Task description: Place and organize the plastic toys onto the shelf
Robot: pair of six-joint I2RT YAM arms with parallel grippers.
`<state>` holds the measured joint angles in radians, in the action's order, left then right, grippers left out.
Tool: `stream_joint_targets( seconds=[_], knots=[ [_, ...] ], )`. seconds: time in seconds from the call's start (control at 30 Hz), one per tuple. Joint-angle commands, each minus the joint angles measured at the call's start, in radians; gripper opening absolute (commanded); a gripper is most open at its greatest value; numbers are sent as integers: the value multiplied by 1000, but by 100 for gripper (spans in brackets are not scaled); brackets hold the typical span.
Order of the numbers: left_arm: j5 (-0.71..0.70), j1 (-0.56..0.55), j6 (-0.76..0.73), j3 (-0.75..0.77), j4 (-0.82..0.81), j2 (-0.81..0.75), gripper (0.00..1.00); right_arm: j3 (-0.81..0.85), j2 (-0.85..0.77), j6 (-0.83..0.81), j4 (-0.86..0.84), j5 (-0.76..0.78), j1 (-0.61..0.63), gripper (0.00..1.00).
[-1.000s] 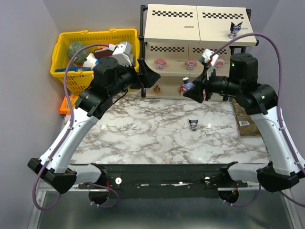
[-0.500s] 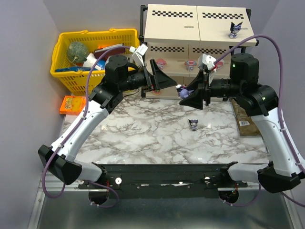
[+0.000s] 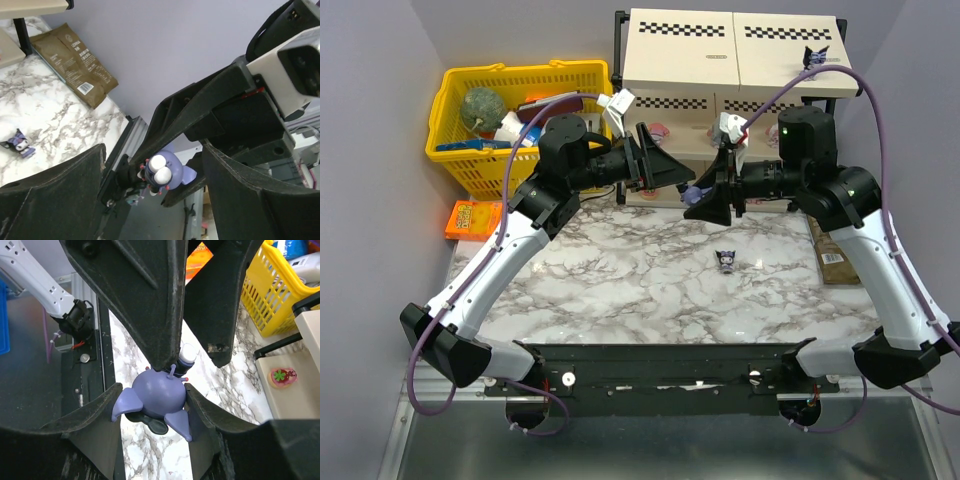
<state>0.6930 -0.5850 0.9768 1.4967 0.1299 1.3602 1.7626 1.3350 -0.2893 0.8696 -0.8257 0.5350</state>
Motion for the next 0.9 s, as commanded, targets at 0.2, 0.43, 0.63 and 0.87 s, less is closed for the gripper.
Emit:
stream_joint_targets(
  seconds=[0.2,0.43,0.63,0.87],
  knots=[
    [85,-7,-27,-7,53,-21,67,32,3,4,-15,39,11,1],
    [89,-7,-53,-6,103,-23,42,26,0,16,-32,48,14,1],
    [68,-7,-73,-1,129,-30,20,23,-7,35,-50,54,20,1],
    [65,-7,-17,-13,94,-38,0,-6,-25,116,-135,102,23,19]
  ],
)
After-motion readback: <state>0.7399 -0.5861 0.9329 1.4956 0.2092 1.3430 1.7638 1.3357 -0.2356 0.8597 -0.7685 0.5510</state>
